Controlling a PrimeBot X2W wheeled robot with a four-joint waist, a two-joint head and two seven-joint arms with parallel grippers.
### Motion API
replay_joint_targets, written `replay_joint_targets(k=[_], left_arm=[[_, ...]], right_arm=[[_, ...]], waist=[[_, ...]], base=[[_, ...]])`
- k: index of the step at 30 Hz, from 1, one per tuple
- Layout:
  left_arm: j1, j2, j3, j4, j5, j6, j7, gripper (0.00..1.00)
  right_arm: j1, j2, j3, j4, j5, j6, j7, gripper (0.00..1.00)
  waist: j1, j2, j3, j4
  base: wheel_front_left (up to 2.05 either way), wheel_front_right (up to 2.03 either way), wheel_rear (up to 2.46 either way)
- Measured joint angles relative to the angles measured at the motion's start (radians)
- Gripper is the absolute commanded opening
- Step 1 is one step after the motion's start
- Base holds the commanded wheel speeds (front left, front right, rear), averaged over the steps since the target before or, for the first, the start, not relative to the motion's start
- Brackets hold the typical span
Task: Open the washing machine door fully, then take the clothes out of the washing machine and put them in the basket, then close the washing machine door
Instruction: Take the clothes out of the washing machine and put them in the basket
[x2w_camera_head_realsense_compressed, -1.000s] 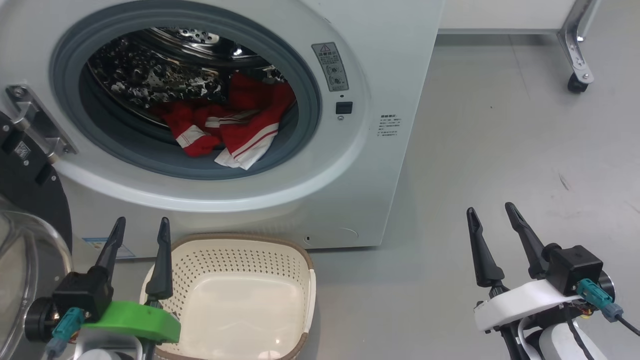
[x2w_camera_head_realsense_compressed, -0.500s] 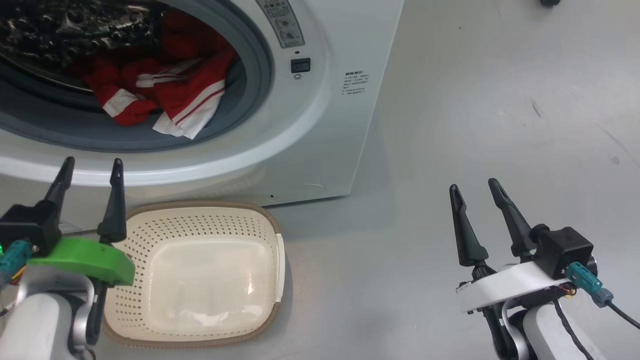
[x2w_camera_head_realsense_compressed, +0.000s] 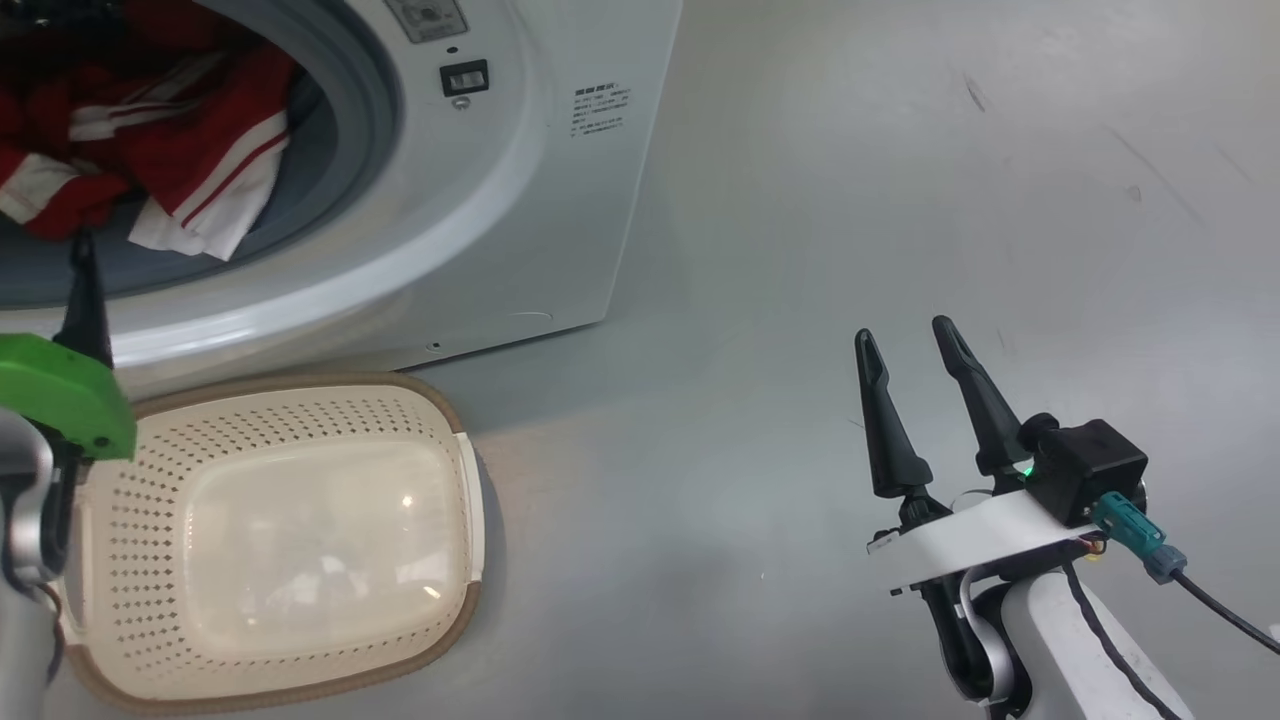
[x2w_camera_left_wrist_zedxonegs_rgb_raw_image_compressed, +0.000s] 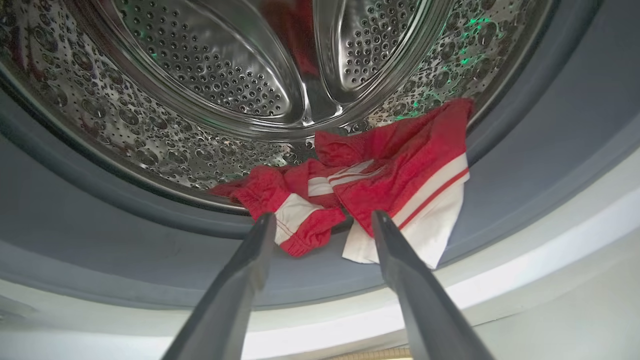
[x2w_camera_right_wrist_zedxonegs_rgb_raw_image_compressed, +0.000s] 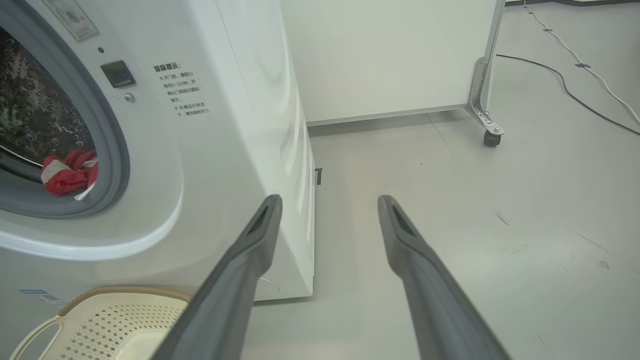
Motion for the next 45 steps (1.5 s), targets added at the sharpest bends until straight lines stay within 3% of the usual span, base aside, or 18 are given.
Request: replay_joint_targets(k=[6, 14, 26, 45], left_arm=[[-0.077, 0.055, 0.001, 0.067, 0.056, 0.009, 0.046, 1.0], [-0.168, 0.076, 0.0, 0.159, 0.075, 0.021, 0.094, 1.0], [-0.281, 0.128, 0.019, 0.258, 0.114, 0.03, 0.145, 1.0], [-0.386, 0.15, -0.022, 0.372, 0.157, 0.028, 0.189, 1.0]], right_arm=[[-0.026, 0.021, 0.016, 0.024, 0.0, 0.013, -0.006, 1.0], [-0.045, 0.032, 0.024, 0.055, 0.0, 0.023, -0.014, 1.0], [-0.081, 0.051, 0.043, 0.077, 0.0, 0.038, -0.026, 1.0], [-0.118, 0.062, 0.049, 0.114, 0.0, 0.047, -0.035, 1.0]], waist=[[0.0, 0.0, 0.045, -0.048], [0.0, 0.0, 0.091, -0.095], [0.0, 0.0, 0.137, -0.125], [0.0001, 0.0, 0.173, -0.14]], base=[[0.0, 0.0, 0.0], [0.0, 0.0, 0.0], [0.0, 0.0, 0.0], [0.0, 0.0, 0.0]])
